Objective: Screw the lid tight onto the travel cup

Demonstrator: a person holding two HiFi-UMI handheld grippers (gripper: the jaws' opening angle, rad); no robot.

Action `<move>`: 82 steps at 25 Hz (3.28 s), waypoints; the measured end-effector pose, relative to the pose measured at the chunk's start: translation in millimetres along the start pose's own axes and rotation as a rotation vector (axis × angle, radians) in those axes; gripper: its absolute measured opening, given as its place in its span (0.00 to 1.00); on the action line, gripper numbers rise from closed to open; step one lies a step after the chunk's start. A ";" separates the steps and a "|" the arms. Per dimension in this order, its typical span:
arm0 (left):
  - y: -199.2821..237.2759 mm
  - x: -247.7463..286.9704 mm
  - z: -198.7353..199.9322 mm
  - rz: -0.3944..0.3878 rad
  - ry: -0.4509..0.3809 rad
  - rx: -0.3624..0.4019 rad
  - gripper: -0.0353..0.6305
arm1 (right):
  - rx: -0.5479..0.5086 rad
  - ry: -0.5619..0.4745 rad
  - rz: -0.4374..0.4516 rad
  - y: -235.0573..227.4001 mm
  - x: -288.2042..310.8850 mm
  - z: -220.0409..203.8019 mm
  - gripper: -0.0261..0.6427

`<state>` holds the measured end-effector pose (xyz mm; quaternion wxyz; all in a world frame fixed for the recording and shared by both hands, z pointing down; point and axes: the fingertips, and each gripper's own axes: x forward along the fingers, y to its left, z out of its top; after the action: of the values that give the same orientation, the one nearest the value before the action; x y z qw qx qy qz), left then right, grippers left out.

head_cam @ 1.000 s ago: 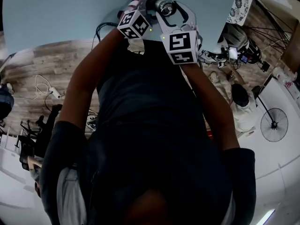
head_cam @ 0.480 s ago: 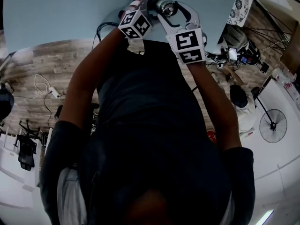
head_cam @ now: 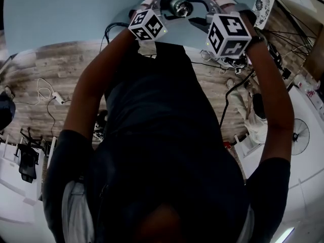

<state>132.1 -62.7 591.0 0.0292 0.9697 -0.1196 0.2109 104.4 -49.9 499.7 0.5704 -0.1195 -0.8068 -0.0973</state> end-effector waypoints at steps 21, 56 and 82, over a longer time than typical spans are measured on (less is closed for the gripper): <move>0.8 -1.6 -0.2 0.002 -0.001 0.006 0.68 | 0.511 -0.127 -0.208 -11.9 19.0 4.6 0.39; -2.6 -48.3 -4.5 0.008 0.162 0.131 0.68 | 0.938 -0.366 -0.450 -9.9 5.6 -6.4 0.38; 100.4 -373.3 109.3 0.650 -0.094 0.134 0.68 | 1.057 -0.981 -1.011 14.9 -267.9 65.7 0.35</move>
<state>-177.9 -89.7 336.9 -0.1090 0.8892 -0.4097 0.1718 135.9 -38.4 225.5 0.0289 0.5033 -0.8565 0.1105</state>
